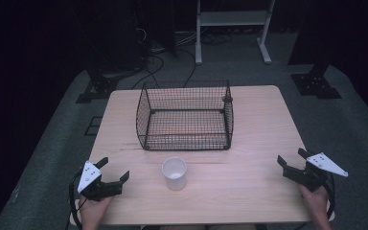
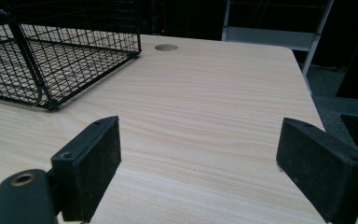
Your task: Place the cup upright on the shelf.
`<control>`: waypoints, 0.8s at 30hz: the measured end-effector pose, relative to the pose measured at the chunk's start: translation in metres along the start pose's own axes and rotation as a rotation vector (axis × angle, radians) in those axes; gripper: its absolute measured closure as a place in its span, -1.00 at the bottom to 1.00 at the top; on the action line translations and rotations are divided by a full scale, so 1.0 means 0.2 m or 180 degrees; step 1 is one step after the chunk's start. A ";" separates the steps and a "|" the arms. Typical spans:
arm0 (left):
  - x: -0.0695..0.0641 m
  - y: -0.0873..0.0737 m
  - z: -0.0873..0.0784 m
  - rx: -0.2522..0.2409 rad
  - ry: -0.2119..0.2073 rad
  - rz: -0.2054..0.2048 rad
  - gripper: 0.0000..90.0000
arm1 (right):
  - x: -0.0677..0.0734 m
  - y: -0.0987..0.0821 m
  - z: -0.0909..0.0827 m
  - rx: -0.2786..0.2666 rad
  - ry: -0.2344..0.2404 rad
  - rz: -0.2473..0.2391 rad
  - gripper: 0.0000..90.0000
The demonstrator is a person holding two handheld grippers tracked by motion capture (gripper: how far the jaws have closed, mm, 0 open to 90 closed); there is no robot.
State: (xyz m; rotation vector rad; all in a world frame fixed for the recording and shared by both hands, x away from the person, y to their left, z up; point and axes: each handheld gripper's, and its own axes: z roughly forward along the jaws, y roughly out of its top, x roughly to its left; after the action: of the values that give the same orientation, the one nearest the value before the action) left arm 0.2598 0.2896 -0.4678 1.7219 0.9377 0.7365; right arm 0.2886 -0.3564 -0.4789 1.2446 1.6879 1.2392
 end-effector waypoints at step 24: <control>-0.06 0.03 0.02 0.0032 -0.0143 0.0183 -0.94 | 0.00 0.00 0.00 -0.0002 0.0002 0.0009 -0.71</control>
State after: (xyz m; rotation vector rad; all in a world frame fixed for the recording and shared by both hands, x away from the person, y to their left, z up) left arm 0.2579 0.2763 -0.4647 1.7733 0.8659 0.7286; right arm 0.2887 -0.3567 -0.4789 1.2469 1.6866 1.2417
